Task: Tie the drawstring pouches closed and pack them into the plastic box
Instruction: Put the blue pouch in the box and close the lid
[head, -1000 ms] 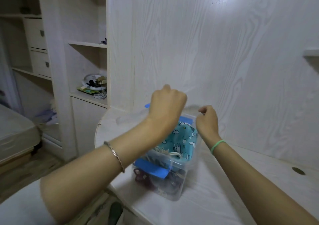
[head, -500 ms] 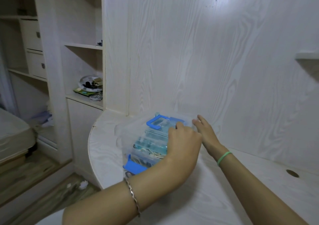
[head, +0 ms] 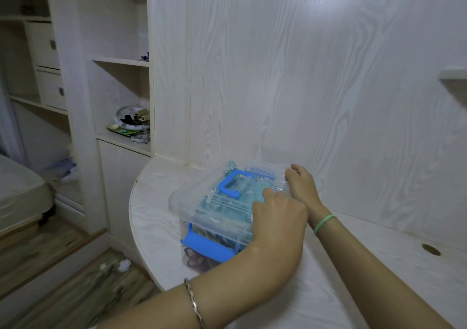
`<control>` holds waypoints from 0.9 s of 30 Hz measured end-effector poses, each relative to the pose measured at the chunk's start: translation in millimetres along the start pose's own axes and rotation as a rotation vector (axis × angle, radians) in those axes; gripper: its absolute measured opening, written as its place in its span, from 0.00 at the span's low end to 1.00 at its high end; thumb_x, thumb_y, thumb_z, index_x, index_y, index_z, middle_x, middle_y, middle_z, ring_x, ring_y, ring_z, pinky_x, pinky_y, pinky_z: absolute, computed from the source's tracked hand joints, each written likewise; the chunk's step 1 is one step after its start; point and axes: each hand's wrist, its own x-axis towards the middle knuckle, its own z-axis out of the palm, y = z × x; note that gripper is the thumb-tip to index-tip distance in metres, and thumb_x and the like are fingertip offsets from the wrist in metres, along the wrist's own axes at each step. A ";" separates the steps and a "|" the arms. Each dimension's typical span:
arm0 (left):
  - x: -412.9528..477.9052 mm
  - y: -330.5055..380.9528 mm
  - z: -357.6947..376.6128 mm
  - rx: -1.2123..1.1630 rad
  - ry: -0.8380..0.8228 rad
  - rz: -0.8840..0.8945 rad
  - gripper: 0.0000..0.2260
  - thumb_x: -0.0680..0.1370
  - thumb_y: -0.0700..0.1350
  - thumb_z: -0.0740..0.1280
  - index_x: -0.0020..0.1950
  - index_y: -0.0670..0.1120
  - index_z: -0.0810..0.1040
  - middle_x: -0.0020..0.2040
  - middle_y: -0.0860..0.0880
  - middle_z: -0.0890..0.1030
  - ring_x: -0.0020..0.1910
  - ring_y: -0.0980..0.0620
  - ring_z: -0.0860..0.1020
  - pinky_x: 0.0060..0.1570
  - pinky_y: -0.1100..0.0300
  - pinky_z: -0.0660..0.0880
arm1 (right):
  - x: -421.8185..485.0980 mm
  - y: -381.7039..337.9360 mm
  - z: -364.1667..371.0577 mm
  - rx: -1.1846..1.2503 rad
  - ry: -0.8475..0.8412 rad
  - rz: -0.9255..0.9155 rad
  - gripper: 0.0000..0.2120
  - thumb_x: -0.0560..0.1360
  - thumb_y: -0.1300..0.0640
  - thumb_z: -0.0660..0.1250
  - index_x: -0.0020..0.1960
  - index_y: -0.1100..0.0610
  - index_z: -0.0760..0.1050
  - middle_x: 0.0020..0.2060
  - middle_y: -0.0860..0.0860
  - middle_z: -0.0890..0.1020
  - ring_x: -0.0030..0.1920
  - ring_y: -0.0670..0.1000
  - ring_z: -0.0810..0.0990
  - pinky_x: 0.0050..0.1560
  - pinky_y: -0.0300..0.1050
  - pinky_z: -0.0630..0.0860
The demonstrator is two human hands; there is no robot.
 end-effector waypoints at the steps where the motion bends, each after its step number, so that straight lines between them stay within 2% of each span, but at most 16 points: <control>1: 0.4 -0.1 1.1 -0.016 -0.023 -0.001 0.11 0.76 0.31 0.62 0.59 0.38 0.73 0.55 0.41 0.75 0.58 0.43 0.69 0.42 0.54 0.63 | 1.1 0.7 0.7 -0.013 0.006 0.004 0.23 0.71 0.50 0.63 0.64 0.56 0.73 0.59 0.51 0.75 0.60 0.52 0.74 0.61 0.48 0.70; 3: 1.6 -1.8 2.0 -0.059 -0.030 -0.006 0.10 0.78 0.35 0.62 0.59 0.40 0.73 0.56 0.42 0.75 0.59 0.44 0.69 0.43 0.55 0.64 | 2.1 2.3 0.5 -0.066 0.022 0.022 0.26 0.75 0.55 0.63 0.72 0.60 0.67 0.69 0.54 0.71 0.69 0.54 0.70 0.67 0.48 0.66; 5: 2.2 -7.0 1.2 -0.111 -0.018 -0.034 0.13 0.81 0.47 0.61 0.62 0.42 0.72 0.60 0.41 0.74 0.61 0.43 0.68 0.46 0.54 0.65 | 3.8 2.8 -1.7 -0.116 -0.003 -0.002 0.26 0.76 0.58 0.63 0.74 0.60 0.65 0.74 0.54 0.65 0.73 0.54 0.64 0.71 0.47 0.61; 6: 2.3 -10.2 1.9 -0.119 -0.062 -0.074 0.20 0.81 0.56 0.58 0.66 0.43 0.69 0.64 0.40 0.72 0.64 0.41 0.66 0.52 0.50 0.66 | 3.9 2.0 -3.0 -0.148 -0.044 -0.024 0.25 0.77 0.59 0.61 0.74 0.59 0.66 0.77 0.53 0.61 0.75 0.53 0.61 0.73 0.47 0.58; 7: 1.4 -13.5 2.7 -0.102 -0.147 -0.120 0.29 0.79 0.63 0.54 0.72 0.45 0.64 0.70 0.38 0.66 0.70 0.37 0.61 0.60 0.41 0.63 | 4.1 1.3 -4.4 -0.180 -0.093 -0.045 0.24 0.77 0.59 0.60 0.73 0.58 0.67 0.78 0.52 0.57 0.76 0.51 0.58 0.74 0.47 0.56; 8: 0.0 -16.9 4.0 -0.077 -0.243 -0.160 0.36 0.77 0.68 0.51 0.77 0.47 0.56 0.75 0.36 0.57 0.74 0.34 0.52 0.64 0.31 0.55 | 4.7 0.5 -6.0 -0.204 -0.141 -0.059 0.23 0.77 0.59 0.59 0.72 0.57 0.69 0.78 0.50 0.56 0.77 0.50 0.57 0.75 0.48 0.54; 9: -0.7 -19.8 5.0 -0.062 -0.321 -0.188 0.39 0.75 0.71 0.50 0.79 0.49 0.48 0.78 0.36 0.48 0.75 0.32 0.44 0.63 0.25 0.46 | 4.8 -0.3 -7.1 -0.218 -0.173 -0.063 0.22 0.77 0.58 0.58 0.71 0.56 0.71 0.78 0.50 0.56 0.77 0.50 0.57 0.76 0.48 0.55; 11: 0.4 -23.9 6.5 -0.074 -0.396 -0.206 0.40 0.75 0.70 0.51 0.79 0.51 0.41 0.78 0.37 0.40 0.74 0.31 0.38 0.60 0.21 0.39 | 5.8 -2.0 -7.3 -0.244 -0.186 -0.072 0.21 0.76 0.56 0.59 0.68 0.56 0.74 0.76 0.50 0.62 0.75 0.50 0.62 0.73 0.47 0.59; 13: 0.7 -24.9 4.0 -0.081 -0.402 -0.194 0.37 0.78 0.65 0.54 0.79 0.50 0.41 0.78 0.38 0.39 0.75 0.31 0.39 0.60 0.20 0.39 | 8.9 -3.3 -6.3 -0.233 -0.150 -0.055 0.20 0.74 0.55 0.62 0.64 0.57 0.75 0.70 0.53 0.71 0.67 0.51 0.70 0.64 0.44 0.66; 15: -1.1 -25.8 1.9 -0.067 -0.407 -0.174 0.35 0.79 0.58 0.57 0.79 0.49 0.41 0.77 0.37 0.38 0.75 0.31 0.39 0.60 0.20 0.40 | 13.3 -2.6 -5.8 -0.198 -0.110 -0.030 0.17 0.75 0.58 0.64 0.64 0.57 0.73 0.65 0.54 0.74 0.60 0.51 0.72 0.57 0.42 0.66; 18: -7.7 -27.3 1.2 0.010 -0.421 -0.114 0.37 0.79 0.49 0.61 0.78 0.47 0.38 0.77 0.35 0.40 0.75 0.30 0.40 0.61 0.21 0.41 | 19.0 -3.1 -4.2 -0.133 -0.054 0.018 0.24 0.76 0.65 0.64 0.71 0.62 0.68 0.68 0.56 0.72 0.65 0.52 0.72 0.62 0.41 0.66; 21: -14.4 -26.8 4.4 0.066 -0.378 -0.042 0.37 0.79 0.44 0.62 0.78 0.44 0.39 0.77 0.34 0.45 0.75 0.30 0.43 0.64 0.23 0.44 | 21.8 -2.0 -2.1 -0.111 -0.016 0.078 0.26 0.75 0.65 0.64 0.72 0.65 0.67 0.69 0.58 0.73 0.68 0.56 0.71 0.67 0.47 0.66; 23: -18.0 -31.1 9.7 0.072 -0.321 0.014 0.36 0.79 0.44 0.63 0.78 0.44 0.42 0.78 0.37 0.50 0.76 0.33 0.46 0.65 0.25 0.45 | 22.3 -3.8 -6.3 -0.132 0.027 0.098 0.20 0.71 0.64 0.66 0.62 0.69 0.76 0.57 0.63 0.80 0.58 0.62 0.78 0.60 0.51 0.73; 24: -19.1 -36.9 12.0 0.051 -0.279 0.047 0.35 0.79 0.46 0.63 0.78 0.45 0.44 0.78 0.40 0.53 0.76 0.36 0.49 0.67 0.26 0.45 | 22.4 -6.4 -10.9 -0.148 0.055 0.094 0.13 0.68 0.63 0.66 0.49 0.69 0.79 0.44 0.66 0.81 0.46 0.64 0.79 0.50 0.53 0.75; 25: -19.4 -45.4 14.1 0.012 -0.229 0.087 0.33 0.79 0.47 0.63 0.78 0.47 0.48 0.77 0.44 0.57 0.76 0.39 0.52 0.69 0.28 0.45 | 23.1 -7.1 -18.1 -0.187 0.085 0.094 0.06 0.66 0.62 0.65 0.38 0.66 0.76 0.32 0.62 0.76 0.36 0.61 0.74 0.41 0.51 0.72; 27: -16.6 -67.2 17.6 -0.116 -0.129 0.205 0.28 0.78 0.51 0.63 0.76 0.52 0.56 0.74 0.51 0.65 0.75 0.47 0.58 0.72 0.36 0.45 | 23.2 -8.0 -40.8 -0.323 0.119 0.115 0.08 0.69 0.62 0.64 0.33 0.62 0.70 0.27 0.55 0.71 0.33 0.56 0.71 0.34 0.45 0.66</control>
